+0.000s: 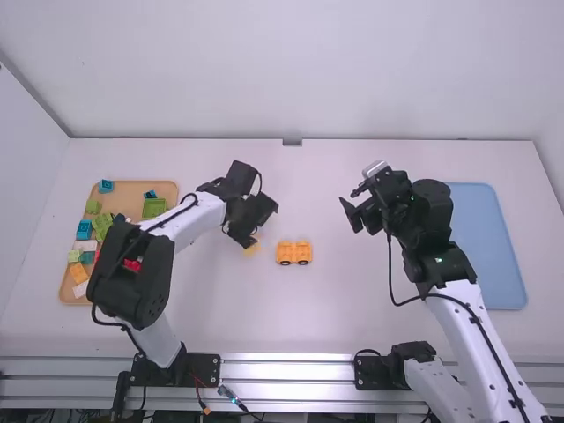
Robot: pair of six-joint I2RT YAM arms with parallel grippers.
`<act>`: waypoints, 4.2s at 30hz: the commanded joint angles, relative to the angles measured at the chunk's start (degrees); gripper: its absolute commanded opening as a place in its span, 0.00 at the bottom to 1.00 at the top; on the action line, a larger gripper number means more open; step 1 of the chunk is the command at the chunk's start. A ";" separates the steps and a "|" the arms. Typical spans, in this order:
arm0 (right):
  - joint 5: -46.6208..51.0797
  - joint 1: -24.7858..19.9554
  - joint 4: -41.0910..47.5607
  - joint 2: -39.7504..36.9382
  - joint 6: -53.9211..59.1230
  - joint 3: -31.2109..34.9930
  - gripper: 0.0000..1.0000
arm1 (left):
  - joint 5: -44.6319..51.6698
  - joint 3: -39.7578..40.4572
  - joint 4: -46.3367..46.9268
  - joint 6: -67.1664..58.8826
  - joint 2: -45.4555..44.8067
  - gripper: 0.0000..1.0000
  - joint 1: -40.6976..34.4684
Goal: Assemble lego blocks to make yellow taxi
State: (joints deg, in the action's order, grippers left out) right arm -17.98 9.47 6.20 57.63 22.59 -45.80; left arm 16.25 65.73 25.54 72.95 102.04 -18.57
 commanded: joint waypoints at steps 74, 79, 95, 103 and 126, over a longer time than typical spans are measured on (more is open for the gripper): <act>-33.88 -1.16 -2.97 29.77 29.75 -2.14 0.99 | 50.40 -15.45 -23.28 -152.08 18.99 0.53 20.81; -33.16 -1.18 -2.86 29.77 29.77 -2.12 0.99 | 50.21 -15.50 -24.13 -152.02 18.99 0.41 20.81; -30.23 -1.16 -2.56 30.86 31.98 -0.20 0.99 | 47.30 -15.34 -22.95 -151.97 18.99 0.19 20.44; -38.51 -1.18 -21.18 39.95 31.87 8.66 0.99 | 49.29 -11.78 -22.38 -144.74 18.93 0.14 20.44; -37.31 7.13 -43.54 55.25 25.64 13.20 0.99 | 54.49 -6.82 -19.37 -142.81 18.93 0.02 20.17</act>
State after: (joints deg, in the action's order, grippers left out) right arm -58.04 15.88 -36.14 111.53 47.92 -33.19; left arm 67.79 58.46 5.74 -70.17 120.31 2.37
